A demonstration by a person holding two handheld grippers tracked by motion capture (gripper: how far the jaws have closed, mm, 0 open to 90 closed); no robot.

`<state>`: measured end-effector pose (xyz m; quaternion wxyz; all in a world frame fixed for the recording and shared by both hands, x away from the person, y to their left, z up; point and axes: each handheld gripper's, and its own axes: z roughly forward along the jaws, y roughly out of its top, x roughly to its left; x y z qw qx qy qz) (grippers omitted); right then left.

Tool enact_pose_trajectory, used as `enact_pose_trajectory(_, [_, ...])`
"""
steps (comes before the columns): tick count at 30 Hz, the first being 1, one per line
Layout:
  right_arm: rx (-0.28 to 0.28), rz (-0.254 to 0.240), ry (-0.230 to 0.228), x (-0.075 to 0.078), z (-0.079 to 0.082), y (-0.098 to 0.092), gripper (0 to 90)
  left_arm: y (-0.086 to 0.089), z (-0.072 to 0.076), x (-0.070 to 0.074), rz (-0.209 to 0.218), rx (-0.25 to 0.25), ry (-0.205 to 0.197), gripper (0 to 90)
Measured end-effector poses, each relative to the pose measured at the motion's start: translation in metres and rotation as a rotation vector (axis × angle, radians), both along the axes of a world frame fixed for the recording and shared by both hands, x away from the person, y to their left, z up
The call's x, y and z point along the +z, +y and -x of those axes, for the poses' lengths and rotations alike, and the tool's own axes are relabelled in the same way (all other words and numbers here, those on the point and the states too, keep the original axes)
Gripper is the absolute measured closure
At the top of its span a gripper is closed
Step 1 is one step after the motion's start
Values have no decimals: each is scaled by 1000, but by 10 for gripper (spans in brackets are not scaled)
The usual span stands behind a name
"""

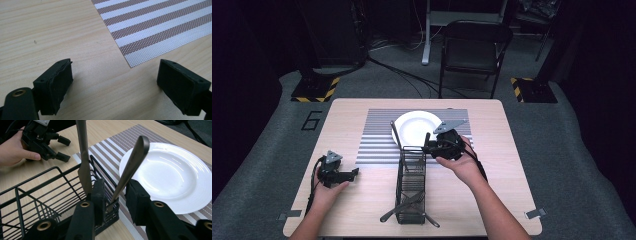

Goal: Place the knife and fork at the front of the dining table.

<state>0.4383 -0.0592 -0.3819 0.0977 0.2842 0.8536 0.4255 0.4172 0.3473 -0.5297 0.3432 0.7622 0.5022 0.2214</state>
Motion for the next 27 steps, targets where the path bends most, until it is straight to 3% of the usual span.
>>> enact_pose_trajectory(16, [2,-6,-10,-2,-5,5,840,0,0,0,0,-1,0,130])
enact_pose_trajectory(27, [38,11,-29,-2,3,13,858,0,0,0,0,-1,0,130])
